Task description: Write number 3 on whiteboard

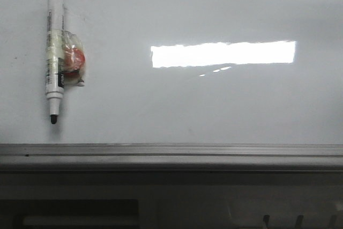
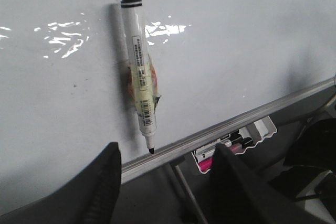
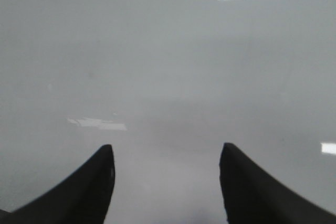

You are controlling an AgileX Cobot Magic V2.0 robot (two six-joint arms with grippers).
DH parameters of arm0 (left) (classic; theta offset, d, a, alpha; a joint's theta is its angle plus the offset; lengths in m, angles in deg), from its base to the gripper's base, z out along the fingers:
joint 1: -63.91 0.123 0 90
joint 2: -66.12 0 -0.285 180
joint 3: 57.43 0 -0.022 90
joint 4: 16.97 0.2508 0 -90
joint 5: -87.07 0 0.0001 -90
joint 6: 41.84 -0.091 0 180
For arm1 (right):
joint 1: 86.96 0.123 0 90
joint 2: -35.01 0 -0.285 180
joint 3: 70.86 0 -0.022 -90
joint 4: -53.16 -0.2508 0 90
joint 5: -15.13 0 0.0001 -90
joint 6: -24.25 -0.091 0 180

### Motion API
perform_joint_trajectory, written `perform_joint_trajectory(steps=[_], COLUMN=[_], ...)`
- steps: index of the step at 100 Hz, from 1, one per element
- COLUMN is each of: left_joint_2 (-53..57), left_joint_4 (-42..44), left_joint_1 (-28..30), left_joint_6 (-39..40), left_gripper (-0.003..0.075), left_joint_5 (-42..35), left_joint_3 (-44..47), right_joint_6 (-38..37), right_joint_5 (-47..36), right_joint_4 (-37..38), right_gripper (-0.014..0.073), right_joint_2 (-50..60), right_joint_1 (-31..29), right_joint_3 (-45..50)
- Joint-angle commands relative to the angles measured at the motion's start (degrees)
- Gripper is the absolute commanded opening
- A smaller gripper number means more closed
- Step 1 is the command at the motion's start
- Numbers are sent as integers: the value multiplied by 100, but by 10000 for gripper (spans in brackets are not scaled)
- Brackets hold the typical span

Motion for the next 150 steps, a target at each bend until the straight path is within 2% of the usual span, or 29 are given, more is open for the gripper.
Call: perform_joint_trajectory(steps=[1, 21, 42, 57, 64, 77, 89, 95, 98, 102, 107, 115, 120, 125, 132, 150], left_joint_2=[-275, -991, -1842, -2285, -2458, -2612, -2596, -2497, -2432, -2300, -2143, -1950, -1885, -1874, -1874, -1874], left_joint_4=[-331, -251, -188, -188, -188, -188, -188, -188, -188, -188, -188, -99, 130, 515, 1139, 1368], left_joint_1=[-288, -1059, -1980, -2230, -2230, -2230, -2230, -2272, -2320, -2449, -2660, -3062, -3328, -3604, -3857, -3968], left_joint_6=[-71, 111, 400, 555, 555, 543, 514, 362, 116, -388, -1114, -2535, -3415, -3731, -3709, -3706], left_gripper=[321, 321, 321, 304, 237, -15, -21, -21, -21, -21, -21, -21, -21, -21, -21, -21], left_joint_5=[-469, -1021, -2301, -2830, -2789, -2799, -2887, -2652, -2511, -2273, -1950, -1203, -786, -569, -546, -546], left_joint_3=[-201, -201, -201, -201, -201, -201, -266, -431, -550, -774, -1078, -1606, -1863, -2050, -2169, -2181], right_joint_6=[59, 59, 59, 59, 59, 59, 59, 108, 296, 901, 1951, 4025, 4777, 4949, 4961, 4971], right_joint_5=[-533, -531, -521, -397, -335, -306, -326, -262, -148, 9, 325, 1099, 1450, 1532, 1545, 1929], right_joint_4=[8, 8, 8, 2, -27, -52, -98, -311, -471, -944, -1713, -2972, -3486, -3585, -3526, -3103], right_gripper=[408, 408, 408, 408, 408, 408, 408, 408, 407, 405, 399, 399, 400, 400, 400, 400], right_joint_2=[-206, -246, -246, -246, -246, -246, -246, -246, -246, -261, -341, -652, -891, -1120, -1441, -2042], right_joint_1=[95, 119, 119, 119, 119, 119, 119, 130, 159, 221, 318, 536, 770, 1025, 1377, 2280], right_joint_3=[-224, -224, -224, -224, -224, -224, -234, -345, -432, -601, -831, -1245, -1478, -1708, -2014, -2405])
